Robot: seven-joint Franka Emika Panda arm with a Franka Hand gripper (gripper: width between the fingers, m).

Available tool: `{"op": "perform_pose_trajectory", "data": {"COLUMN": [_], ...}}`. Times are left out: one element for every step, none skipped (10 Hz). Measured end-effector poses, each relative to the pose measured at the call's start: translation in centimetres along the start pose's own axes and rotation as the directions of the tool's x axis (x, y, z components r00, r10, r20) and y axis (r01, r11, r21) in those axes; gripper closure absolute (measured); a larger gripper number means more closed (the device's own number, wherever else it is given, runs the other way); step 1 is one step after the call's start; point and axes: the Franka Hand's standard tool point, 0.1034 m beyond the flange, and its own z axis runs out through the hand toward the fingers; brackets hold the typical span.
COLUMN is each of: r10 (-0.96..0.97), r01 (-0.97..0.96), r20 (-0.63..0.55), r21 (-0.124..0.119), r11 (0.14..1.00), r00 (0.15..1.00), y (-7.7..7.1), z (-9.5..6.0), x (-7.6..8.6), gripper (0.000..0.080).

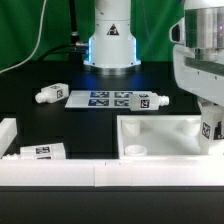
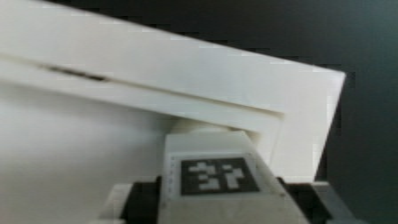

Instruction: Assemble one leg

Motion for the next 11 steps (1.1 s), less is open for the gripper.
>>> {"op": "perform_pose_trajectory", "data": {"r10": [0.058,0.105,0.224,0.338,0.432,0.492,0.516,0.531,0.530,0.526,0.523], "r01": [-0.058,-0.105,-0.224,-0.339,-0.432,-0.493,-0.518,-0.532,-0.531,-0.527,-0.524], "r20": [0.000,0.002,0.014,0.032,0.045,0.049,0.050,0.047,0.046,0.046,0.046], "r21": [0.000,0.000,0.000,-0.001,0.003,0.017,0.020,0.021,0.021,0.021,0.021], "r11": [0.998,0.994,0.974,0.941,0.902,0.870,0.855,0.846,0.847,0.850,0.851], "r00": [0.998,0.994,0.974,0.940,0.901,0.869,0.855,0.846,0.847,0.850,0.851], "y": [0.0,0.0,0.0,0.0,0.0,-0.1,0.0,0.0,0.0,0.0,0.0], "z": [0.0,0.0,0.0,0.0,0.0,0.0,0.0,0.0,0.1,0.1,0.1], "x": [0.0,0.0,0.1,0.3,0.6,1.0,1.2,1.2,1.3,1.2,1.2], "gripper": [0.0515,0.0515,0.0515,0.0515,0.0515,0.0515,0.0515,0.0515,0.0438,0.0438,0.0250]}}
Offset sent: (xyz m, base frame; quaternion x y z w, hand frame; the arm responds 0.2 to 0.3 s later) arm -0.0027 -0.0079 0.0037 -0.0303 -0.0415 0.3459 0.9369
